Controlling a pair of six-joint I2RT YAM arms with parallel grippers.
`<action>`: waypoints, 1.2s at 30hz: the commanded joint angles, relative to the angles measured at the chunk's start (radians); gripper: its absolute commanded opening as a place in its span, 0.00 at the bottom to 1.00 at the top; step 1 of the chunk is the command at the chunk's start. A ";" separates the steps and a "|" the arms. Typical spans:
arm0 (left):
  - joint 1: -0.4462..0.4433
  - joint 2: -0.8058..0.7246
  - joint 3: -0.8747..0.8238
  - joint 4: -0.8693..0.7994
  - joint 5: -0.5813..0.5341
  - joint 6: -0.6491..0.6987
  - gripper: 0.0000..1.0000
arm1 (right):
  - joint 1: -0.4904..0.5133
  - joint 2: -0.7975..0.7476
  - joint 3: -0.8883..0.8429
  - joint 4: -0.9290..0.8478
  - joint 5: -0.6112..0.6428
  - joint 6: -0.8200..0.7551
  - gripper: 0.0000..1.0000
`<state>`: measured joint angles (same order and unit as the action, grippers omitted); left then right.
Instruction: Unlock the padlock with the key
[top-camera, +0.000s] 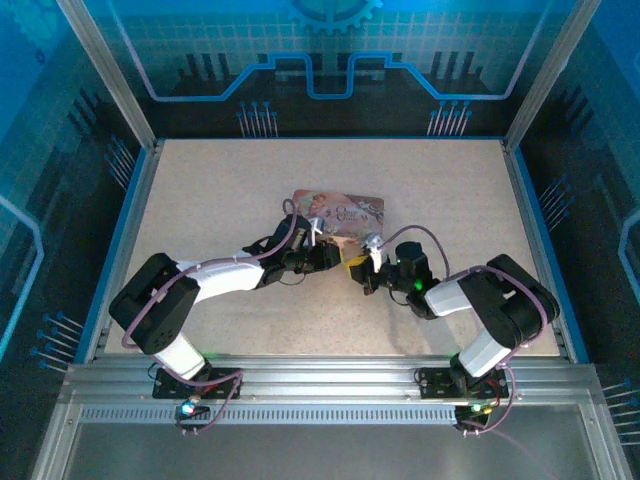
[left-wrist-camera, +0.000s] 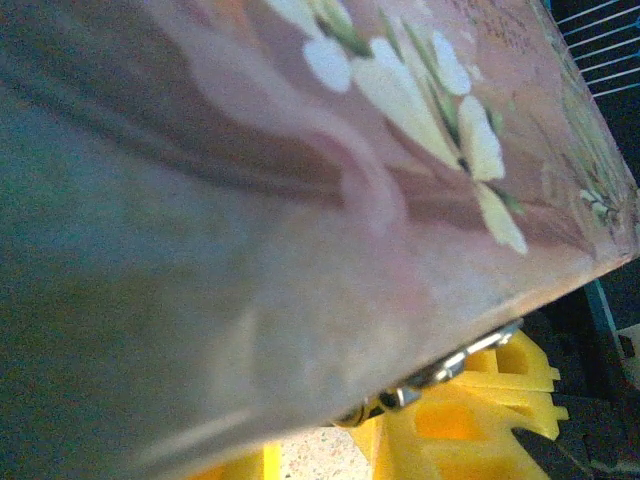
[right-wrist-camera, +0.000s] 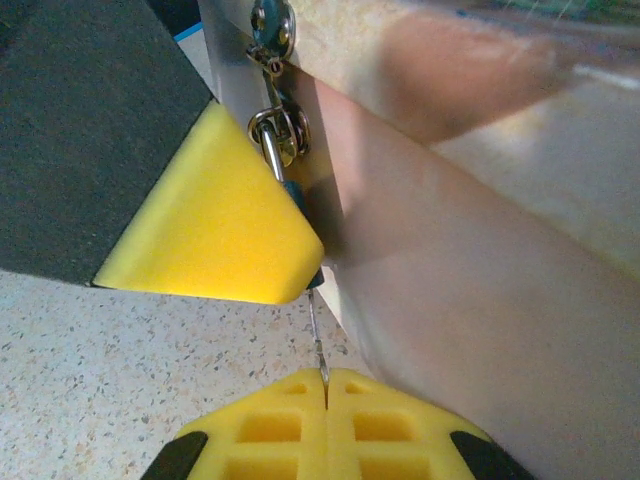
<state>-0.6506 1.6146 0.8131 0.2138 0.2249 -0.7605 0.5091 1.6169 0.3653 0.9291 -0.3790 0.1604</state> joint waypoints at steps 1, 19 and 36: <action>-0.009 -0.043 0.007 0.040 0.061 -0.003 0.23 | -0.011 0.025 0.054 0.081 -0.023 0.006 0.00; -0.008 -0.048 0.002 0.054 0.054 -0.026 0.23 | -0.011 0.086 0.034 0.138 0.000 0.018 0.00; 0.001 -0.050 0.003 0.050 0.059 -0.032 0.23 | -0.016 0.019 -0.020 0.117 -0.010 0.003 0.00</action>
<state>-0.6426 1.6104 0.8124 0.2134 0.2314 -0.7876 0.5060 1.6600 0.3569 1.0046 -0.3931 0.1673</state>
